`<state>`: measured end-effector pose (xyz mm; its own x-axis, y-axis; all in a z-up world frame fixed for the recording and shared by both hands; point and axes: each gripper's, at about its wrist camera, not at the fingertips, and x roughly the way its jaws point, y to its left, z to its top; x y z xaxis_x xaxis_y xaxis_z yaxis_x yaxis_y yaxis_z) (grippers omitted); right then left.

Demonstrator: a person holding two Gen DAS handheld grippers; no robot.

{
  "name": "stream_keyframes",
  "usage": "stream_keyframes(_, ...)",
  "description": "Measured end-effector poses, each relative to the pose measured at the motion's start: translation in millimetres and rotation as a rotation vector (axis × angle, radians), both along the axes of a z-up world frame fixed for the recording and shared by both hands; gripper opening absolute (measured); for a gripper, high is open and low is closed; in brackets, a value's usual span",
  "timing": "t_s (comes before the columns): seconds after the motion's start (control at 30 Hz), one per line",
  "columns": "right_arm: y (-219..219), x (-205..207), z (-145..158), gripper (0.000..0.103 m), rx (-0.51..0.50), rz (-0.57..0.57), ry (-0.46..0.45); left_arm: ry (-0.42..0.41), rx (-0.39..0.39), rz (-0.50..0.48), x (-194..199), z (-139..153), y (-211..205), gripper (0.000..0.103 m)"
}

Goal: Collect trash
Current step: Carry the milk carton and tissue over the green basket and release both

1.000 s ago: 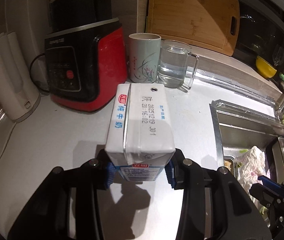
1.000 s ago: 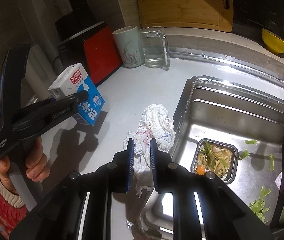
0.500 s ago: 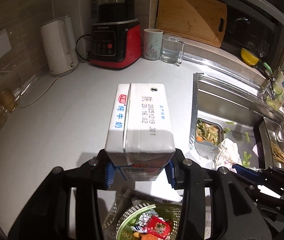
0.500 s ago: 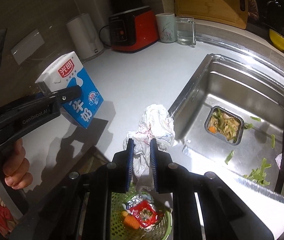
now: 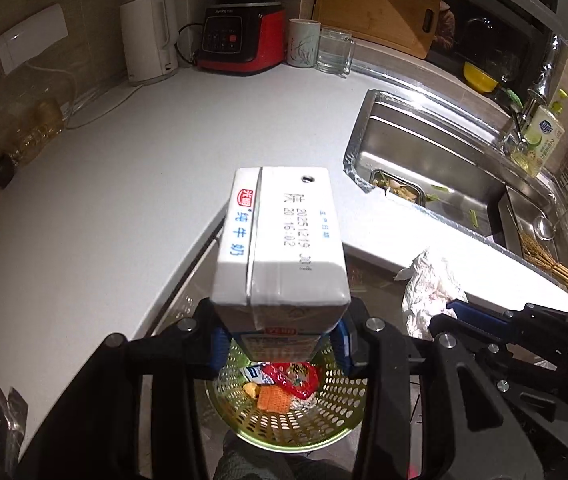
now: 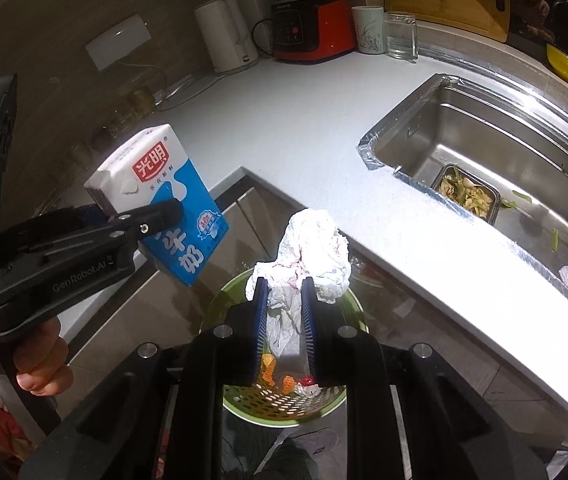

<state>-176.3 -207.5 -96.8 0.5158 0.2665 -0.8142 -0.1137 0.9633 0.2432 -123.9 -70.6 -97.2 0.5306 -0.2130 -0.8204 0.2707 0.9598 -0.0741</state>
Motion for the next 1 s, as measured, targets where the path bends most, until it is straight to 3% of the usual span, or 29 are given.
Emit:
stream_keyframes(0.3, 5.1, -14.5, -14.6, 0.019, 0.006, 0.028, 0.018, 0.064, 0.034, 0.019, -23.7, -39.8, 2.8, 0.040)
stream_keyframes(0.57, 14.1, -6.0, -40.2, 0.019, 0.038, 0.050, 0.084, 0.156, 0.049, 0.040, -26.0, -86.6, 11.1, 0.040)
stream_keyframes(0.77, 18.1, -1.4, -48.6, 0.019, 0.029, 0.060, 0.106, 0.207, 0.067, 0.036, -21.7, -104.5, 10.1, 0.041)
stream_keyframes(0.93, 18.8, 3.0, -49.4, 0.020, 0.024, 0.061, 0.108, 0.192, 0.066, 0.031, -19.2, -100.7, 11.8, 0.063)
stream_keyframes(1.0, 20.6, 4.6, -50.0, 0.020, 0.024, 0.059, 0.110, 0.182, 0.067, 0.026, -18.3, -96.9, 11.8, 0.066)
